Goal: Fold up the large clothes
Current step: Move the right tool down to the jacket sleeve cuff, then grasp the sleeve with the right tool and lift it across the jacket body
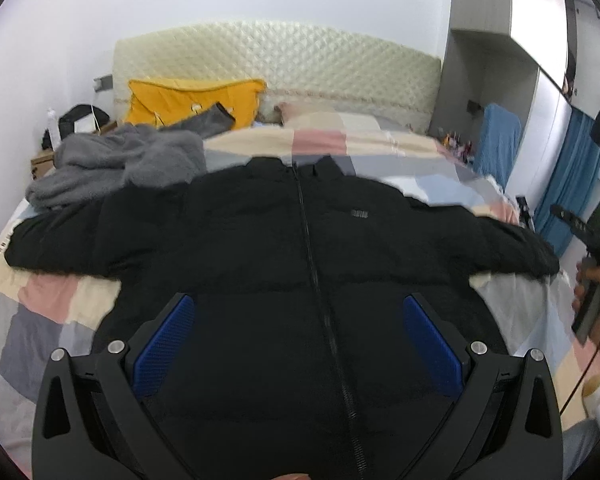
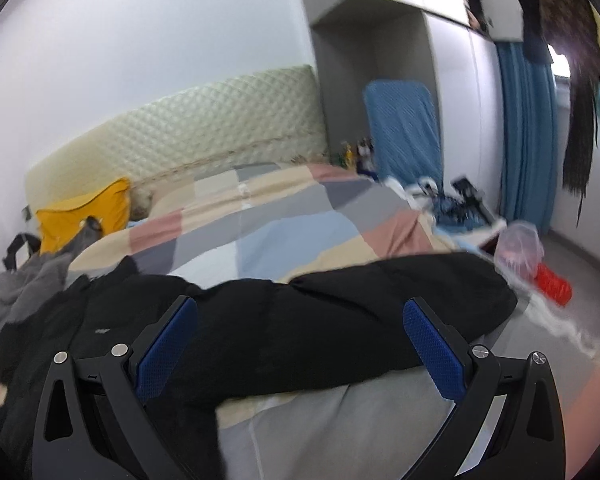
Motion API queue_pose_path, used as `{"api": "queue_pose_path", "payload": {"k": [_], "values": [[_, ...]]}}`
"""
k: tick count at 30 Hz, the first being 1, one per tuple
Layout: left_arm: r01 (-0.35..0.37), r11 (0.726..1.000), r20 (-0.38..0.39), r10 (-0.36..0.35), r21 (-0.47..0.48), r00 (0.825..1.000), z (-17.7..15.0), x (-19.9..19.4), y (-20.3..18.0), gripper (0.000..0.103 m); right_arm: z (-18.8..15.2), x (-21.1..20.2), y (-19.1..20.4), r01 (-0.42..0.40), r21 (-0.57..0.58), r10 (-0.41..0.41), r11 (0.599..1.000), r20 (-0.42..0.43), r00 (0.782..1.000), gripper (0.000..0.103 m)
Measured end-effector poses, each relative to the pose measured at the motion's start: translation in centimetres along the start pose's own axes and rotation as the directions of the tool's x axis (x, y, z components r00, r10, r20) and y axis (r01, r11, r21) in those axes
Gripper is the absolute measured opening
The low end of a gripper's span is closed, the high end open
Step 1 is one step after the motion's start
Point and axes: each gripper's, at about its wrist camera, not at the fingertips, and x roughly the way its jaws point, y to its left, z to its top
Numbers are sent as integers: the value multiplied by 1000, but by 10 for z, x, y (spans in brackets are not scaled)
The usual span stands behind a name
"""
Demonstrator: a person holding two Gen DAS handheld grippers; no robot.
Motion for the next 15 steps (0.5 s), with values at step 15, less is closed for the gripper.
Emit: {"api": "queue_pose_path", "payload": {"k": [15], "values": [[-43,998,-80,39,-44,996,-21,27,10,103,-64,80,-137,30,418,54,908,-187,981,70]]}}
